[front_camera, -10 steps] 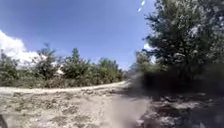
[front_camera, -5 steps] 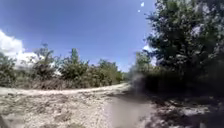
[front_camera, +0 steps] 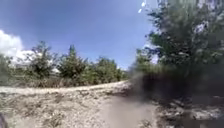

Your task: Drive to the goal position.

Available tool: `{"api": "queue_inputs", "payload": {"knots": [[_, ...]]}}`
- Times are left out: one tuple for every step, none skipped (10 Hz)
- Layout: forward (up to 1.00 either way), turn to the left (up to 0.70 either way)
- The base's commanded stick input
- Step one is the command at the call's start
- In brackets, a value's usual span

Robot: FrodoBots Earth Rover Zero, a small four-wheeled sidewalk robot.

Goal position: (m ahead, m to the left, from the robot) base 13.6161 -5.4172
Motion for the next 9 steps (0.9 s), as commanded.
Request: {"api": "queue_inputs", "payload": {"knots": [[0.44,0.02],[0.44,0.02],[0.44,0.02],[0.44,0.02],[0.44,0.02],[0.44,0.02],[0.44,0.02],[0.44,0.05],[0.44,0.11]]}}
